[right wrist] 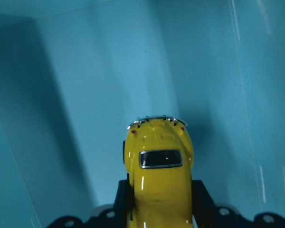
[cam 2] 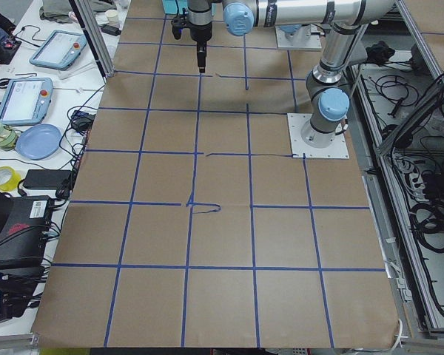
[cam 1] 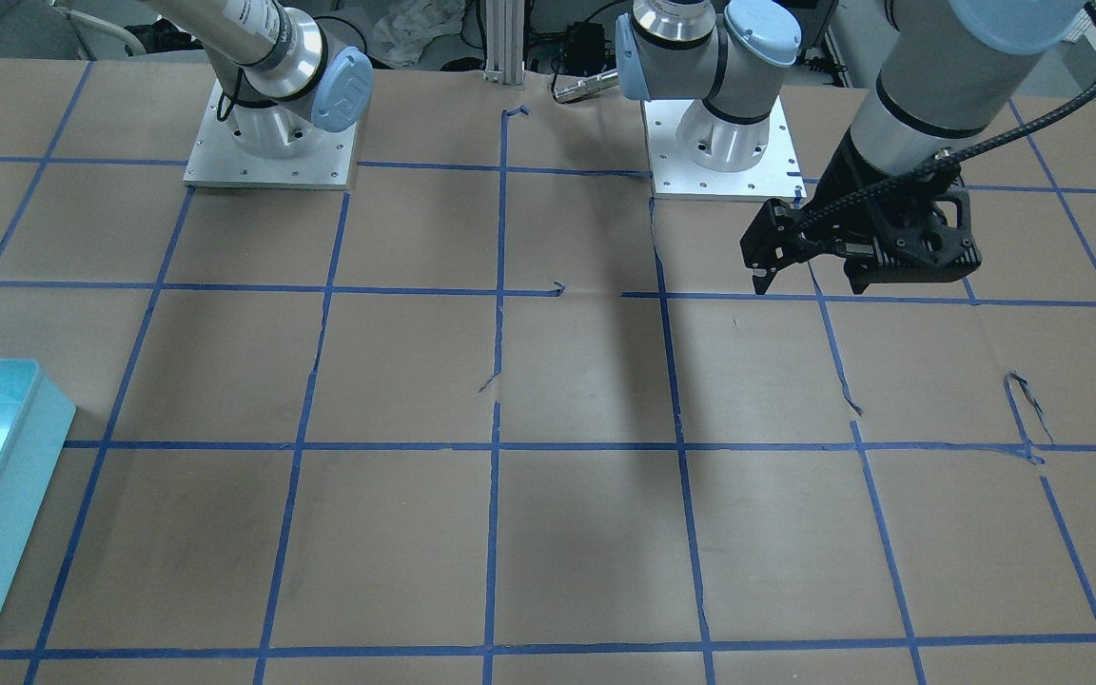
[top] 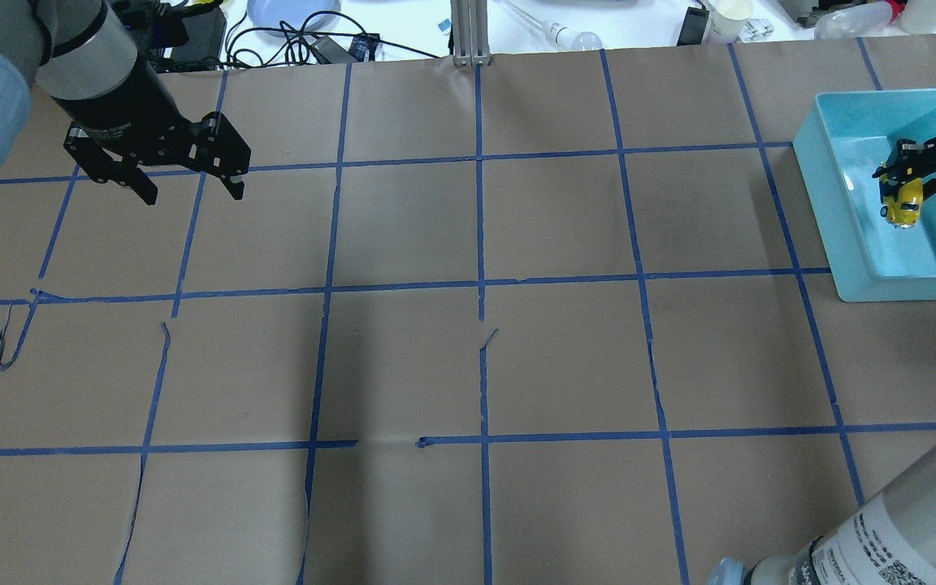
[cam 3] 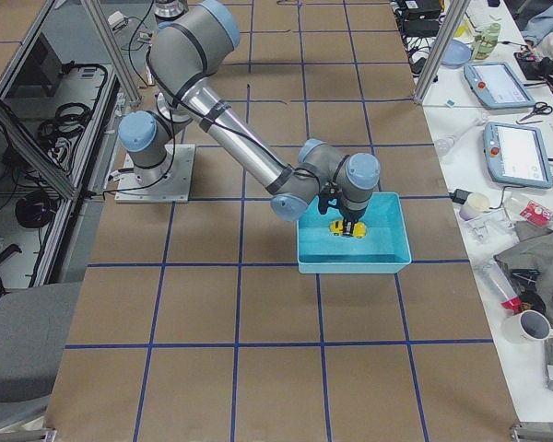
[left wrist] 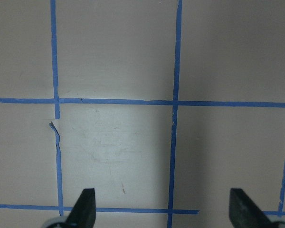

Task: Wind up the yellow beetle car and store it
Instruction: 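Lower the held car into the blue bin with the right gripper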

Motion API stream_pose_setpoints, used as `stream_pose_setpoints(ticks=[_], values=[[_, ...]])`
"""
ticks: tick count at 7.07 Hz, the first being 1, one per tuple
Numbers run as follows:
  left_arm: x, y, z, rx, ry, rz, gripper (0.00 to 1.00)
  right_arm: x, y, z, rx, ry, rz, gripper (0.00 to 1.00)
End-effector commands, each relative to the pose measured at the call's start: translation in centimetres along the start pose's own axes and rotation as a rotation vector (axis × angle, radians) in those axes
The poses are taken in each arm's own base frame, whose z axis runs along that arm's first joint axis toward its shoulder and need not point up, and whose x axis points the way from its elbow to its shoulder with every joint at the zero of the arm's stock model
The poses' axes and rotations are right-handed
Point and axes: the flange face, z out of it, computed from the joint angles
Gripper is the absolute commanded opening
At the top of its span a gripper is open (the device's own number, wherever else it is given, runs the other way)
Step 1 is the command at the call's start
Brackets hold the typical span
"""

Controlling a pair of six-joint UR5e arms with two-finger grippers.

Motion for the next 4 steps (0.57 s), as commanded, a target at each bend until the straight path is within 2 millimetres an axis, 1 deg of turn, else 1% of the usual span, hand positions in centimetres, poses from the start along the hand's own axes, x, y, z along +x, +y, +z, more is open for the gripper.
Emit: stream_pose_setpoints(ticks=[1,2,3,4], values=[[0.00,-0.04,-0.04,0.004,0.000,0.000,1.00,-0.16,-0.20,0.39,0.013,-0.016,-0.001,0.32],[0.00,-0.04,-0.04,0.004,0.000,0.001,1.00,-0.09,-0.47,0.88,0.023,-0.012,0.001,0.53],[0.00,-0.05,-0.05,0.005,0.000,0.001,1.00,-0.02,-0.70,1.11,0.029,-0.010,0.002,0.60],[0.00,-0.03,0.02,0.004,0.000,0.000,1.00,0.05,-0.85,1.33,0.033,-0.005,0.010,0.79]])
